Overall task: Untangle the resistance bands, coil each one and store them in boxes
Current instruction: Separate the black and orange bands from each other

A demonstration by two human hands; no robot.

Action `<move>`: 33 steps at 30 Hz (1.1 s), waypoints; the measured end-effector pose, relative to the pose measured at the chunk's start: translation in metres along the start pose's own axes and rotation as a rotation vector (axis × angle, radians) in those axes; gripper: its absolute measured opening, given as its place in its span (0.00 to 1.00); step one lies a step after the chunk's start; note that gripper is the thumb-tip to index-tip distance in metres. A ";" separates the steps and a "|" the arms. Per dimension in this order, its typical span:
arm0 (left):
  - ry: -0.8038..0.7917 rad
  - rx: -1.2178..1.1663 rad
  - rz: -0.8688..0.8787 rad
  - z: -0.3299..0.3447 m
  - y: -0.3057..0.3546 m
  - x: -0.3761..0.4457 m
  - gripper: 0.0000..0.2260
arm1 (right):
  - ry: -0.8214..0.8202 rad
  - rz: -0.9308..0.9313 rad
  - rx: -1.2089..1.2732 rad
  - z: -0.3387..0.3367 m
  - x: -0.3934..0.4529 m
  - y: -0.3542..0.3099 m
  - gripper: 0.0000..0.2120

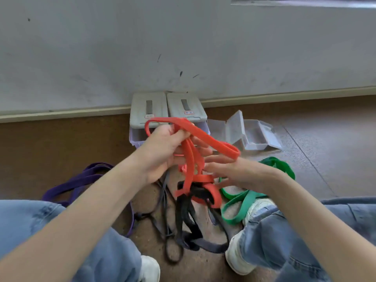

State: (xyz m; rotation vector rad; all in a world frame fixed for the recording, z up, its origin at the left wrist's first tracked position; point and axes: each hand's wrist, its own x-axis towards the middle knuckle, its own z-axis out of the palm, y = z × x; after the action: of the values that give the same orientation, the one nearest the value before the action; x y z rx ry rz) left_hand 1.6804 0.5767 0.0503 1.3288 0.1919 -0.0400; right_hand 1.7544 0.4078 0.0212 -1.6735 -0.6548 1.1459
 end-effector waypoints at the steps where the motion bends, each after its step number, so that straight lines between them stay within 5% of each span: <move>1: 0.016 -0.034 0.017 0.001 0.005 0.002 0.09 | -0.051 -0.001 0.123 0.004 0.000 0.000 0.09; 6: 0.106 -0.157 -0.018 -0.014 0.020 0.008 0.11 | -0.296 -0.082 0.325 0.012 -0.002 -0.013 0.16; 11: 0.062 -0.002 -0.303 -0.048 -0.004 0.006 0.13 | -0.062 -0.079 -0.076 0.022 0.004 -0.010 0.13; 16: -0.133 0.424 -0.587 -0.060 -0.010 -0.001 0.25 | 0.179 -0.144 0.163 0.004 0.002 -0.015 0.14; 20: 0.078 1.472 -0.434 -0.056 -0.008 -0.001 0.19 | 0.406 -0.219 -0.337 0.000 0.000 -0.028 0.12; 21: 0.168 1.558 -0.317 -0.053 -0.005 -0.001 0.16 | 0.431 -0.250 -0.446 0.002 0.000 -0.031 0.13; 25: -0.244 0.621 -0.007 -0.030 -0.007 -0.004 0.12 | 0.442 -0.345 -0.652 0.006 0.000 -0.036 0.13; 29: -0.094 0.514 0.152 -0.015 -0.017 -0.004 0.05 | 0.528 -0.414 -0.758 0.000 -0.003 -0.032 0.12; 33: -0.011 0.658 0.328 -0.018 0.005 -0.003 0.05 | 0.538 -0.398 -1.003 -0.006 -0.002 -0.029 0.13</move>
State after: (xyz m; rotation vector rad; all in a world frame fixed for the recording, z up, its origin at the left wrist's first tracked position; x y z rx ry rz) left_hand 1.6762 0.5952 0.0514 2.0009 -0.0614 0.1820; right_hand 1.7615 0.4149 0.0489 -2.3737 -1.2367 -0.0098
